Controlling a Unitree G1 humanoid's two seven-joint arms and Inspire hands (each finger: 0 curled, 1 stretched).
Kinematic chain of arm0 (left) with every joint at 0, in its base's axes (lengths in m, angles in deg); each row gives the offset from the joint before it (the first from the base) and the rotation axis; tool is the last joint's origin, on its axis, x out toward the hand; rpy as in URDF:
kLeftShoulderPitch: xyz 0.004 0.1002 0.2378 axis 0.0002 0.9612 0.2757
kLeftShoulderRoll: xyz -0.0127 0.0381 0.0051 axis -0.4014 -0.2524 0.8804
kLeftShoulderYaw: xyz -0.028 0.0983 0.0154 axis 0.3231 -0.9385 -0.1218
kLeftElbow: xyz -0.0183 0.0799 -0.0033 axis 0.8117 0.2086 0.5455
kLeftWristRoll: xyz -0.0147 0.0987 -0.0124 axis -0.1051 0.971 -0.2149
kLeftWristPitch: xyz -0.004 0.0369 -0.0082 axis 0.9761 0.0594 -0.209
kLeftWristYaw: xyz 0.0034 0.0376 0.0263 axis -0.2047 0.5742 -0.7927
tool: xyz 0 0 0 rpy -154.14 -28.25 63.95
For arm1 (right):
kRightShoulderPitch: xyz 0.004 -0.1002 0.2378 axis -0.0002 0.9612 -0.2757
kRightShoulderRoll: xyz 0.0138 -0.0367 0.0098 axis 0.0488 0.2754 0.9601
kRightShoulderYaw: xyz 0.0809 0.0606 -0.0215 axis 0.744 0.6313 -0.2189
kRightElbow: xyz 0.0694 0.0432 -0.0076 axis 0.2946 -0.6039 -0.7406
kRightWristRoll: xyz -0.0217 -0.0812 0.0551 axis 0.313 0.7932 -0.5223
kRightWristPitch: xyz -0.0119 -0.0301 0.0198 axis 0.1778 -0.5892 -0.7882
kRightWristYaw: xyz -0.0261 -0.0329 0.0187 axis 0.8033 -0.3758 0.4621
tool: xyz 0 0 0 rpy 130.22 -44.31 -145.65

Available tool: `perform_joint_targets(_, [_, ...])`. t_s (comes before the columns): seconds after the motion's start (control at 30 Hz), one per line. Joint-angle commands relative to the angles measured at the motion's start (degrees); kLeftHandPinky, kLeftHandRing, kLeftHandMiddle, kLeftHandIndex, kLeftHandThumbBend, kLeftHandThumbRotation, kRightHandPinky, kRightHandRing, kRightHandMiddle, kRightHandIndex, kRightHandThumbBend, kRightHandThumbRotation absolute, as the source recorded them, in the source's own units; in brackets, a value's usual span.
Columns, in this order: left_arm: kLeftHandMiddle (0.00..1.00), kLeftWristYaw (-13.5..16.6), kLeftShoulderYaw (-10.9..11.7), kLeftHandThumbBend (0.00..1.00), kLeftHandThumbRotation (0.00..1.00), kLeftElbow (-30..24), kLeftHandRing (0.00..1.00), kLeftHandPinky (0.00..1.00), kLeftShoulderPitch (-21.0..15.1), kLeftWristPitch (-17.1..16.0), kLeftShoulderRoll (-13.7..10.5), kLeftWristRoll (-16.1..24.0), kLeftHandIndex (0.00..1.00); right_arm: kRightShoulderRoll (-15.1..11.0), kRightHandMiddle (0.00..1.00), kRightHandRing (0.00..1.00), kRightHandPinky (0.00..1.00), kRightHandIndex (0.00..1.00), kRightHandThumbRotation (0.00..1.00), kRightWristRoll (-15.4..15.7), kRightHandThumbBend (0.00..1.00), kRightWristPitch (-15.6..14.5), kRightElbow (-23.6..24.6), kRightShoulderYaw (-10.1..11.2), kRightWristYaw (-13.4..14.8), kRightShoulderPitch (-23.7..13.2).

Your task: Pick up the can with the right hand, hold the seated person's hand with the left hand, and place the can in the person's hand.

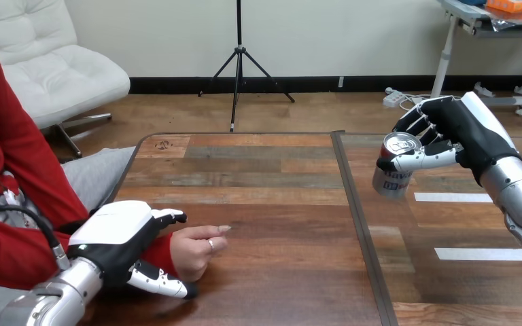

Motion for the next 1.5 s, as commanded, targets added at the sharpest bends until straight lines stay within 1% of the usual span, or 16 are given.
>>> perform_joint_targets(0.0, [0.86,-0.19,-0.72,1.0,0.46,1.0,0.85,0.84,-4.87,0.14,-1.14,-0.76,0.86,-0.67,0.45,0.4,0.38,0.46,0.0,-1.16,0.77,0.95,4.38,1.59,0.71,-2.74])
perform_joint_targets(0.27, [0.85,-1.56,-2.09,1.0,0.41,1.68,0.85,0.84,-5.84,1.61,-1.06,0.19,0.85,-0.62,0.45,0.41,0.38,0.46,0.0,-1.55,0.77,1.39,4.59,1.75,0.55,-2.56])
perform_joint_targets(0.47, [0.84,-1.8,-2.88,1.0,0.37,1.79,0.84,0.83,-6.22,2.53,-1.02,0.42,0.84,-0.56,0.45,0.41,0.39,0.46,0.0,-1.68,0.77,0.9,4.97,1.82,0.6,-2.44])
perform_joint_targets(0.53, [0.84,-1.83,-3.14,1.0,0.35,1.9,0.84,0.83,-6.4,2.78,-0.99,0.61,0.83,-0.55,0.45,0.41,0.39,0.46,0.0,-1.74,0.77,1.18,4.81,1.84,0.6,-2.45])
perform_joint_targets(1.0, [0.81,-1.21,-4.6,1.0,0.19,2.44,0.81,0.78,-7.16,4.8,-0.75,1.63,0.78,-0.6,0.45,0.4,0.38,0.46,0.0,-2.2,0.77,1.94,5.13,1.89,0.45,-2.07])
perform_joint_targets(1.2, [0.79,0.57,-5.27,1.0,0.13,2.94,0.79,0.73,-7.42,5.45,-0.59,2.3,0.76,-0.55,0.45,0.4,0.38,0.46,0.0,-2.45,0.77,1.54,5.27,2.05,0.28,-1.99])
perform_joint_targets(1.33, [0.78,2.24,-5.8,1.0,0.11,3.62,0.77,0.71,-7.64,5.92,-0.53,3.09,0.75,-0.54,0.45,0.4,0.38,0.46,0.0,-2.64,0.77,1.79,5.35,2.15,0.09,-1.9])
perform_joint_targets(1.47, [0.77,3.24,-6.54,1.0,0.11,3.98,0.77,0.71,-7.89,6.63,-0.71,3.94,0.75,-0.49,0.45,0.4,0.38,0.46,0.0,-2.85,0.77,2.01,5.35,2.29,0.08,-1.8])
